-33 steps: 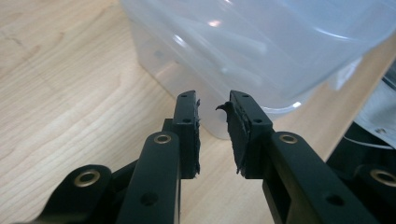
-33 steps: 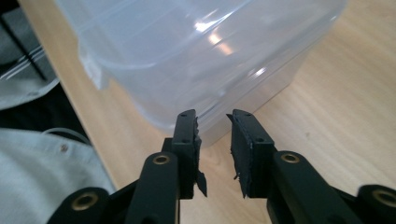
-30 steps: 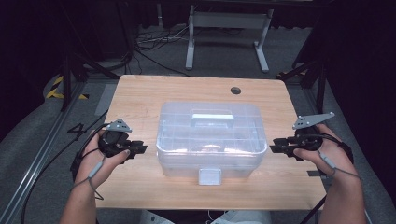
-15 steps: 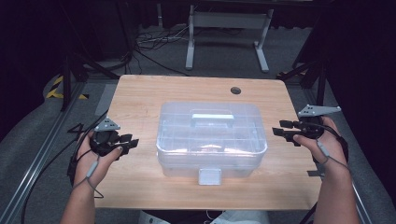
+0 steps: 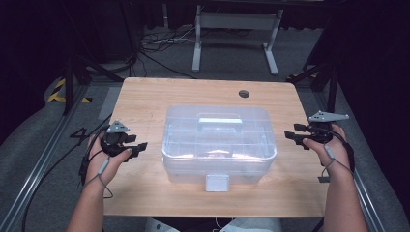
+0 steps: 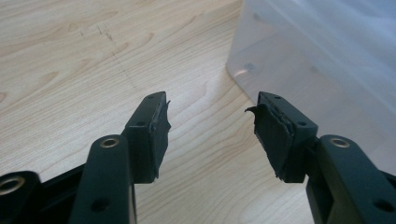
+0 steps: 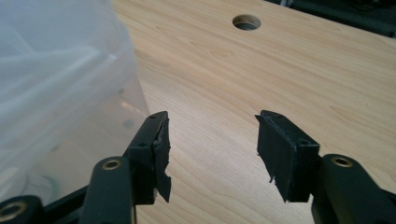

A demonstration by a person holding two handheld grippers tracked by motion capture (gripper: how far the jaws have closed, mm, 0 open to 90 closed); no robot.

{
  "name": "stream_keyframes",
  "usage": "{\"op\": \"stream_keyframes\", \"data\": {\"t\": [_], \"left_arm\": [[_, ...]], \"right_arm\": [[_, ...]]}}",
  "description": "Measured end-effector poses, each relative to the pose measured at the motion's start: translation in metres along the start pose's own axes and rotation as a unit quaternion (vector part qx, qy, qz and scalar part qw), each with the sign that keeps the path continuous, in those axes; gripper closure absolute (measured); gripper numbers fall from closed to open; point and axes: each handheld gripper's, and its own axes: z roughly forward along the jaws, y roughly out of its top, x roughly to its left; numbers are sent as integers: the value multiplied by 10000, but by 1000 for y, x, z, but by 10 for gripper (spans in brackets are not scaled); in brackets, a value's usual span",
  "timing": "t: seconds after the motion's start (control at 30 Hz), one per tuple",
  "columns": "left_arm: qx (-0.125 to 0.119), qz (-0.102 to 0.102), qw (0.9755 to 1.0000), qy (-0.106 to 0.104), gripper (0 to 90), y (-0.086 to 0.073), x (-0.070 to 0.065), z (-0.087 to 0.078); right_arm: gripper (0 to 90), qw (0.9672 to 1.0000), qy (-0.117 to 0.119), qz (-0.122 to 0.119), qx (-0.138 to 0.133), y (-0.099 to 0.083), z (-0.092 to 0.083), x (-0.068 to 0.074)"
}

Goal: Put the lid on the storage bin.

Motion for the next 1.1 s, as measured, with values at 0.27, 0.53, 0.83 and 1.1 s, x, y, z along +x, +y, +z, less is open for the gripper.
{"op": "stream_keyframes", "data": {"t": [0.27,0.53,0.83,1.1], "left_arm": [[159,-94,9998,-124,421,-3,8,17],[288,-142,9993,-180,411,-9,16,28],[579,-162,9982,-12,400,-15,21,36],[704,-146,9974,-32,391,-19,23,41]], "right_arm": [[402,9999,-37,-51,92,-17,13,-10],[394,9999,-3,-59,134,-29,26,-15],[389,9995,7,-42,300,-39,44,-16],[383,9992,21,-29,396,-47,54,-17]]}}
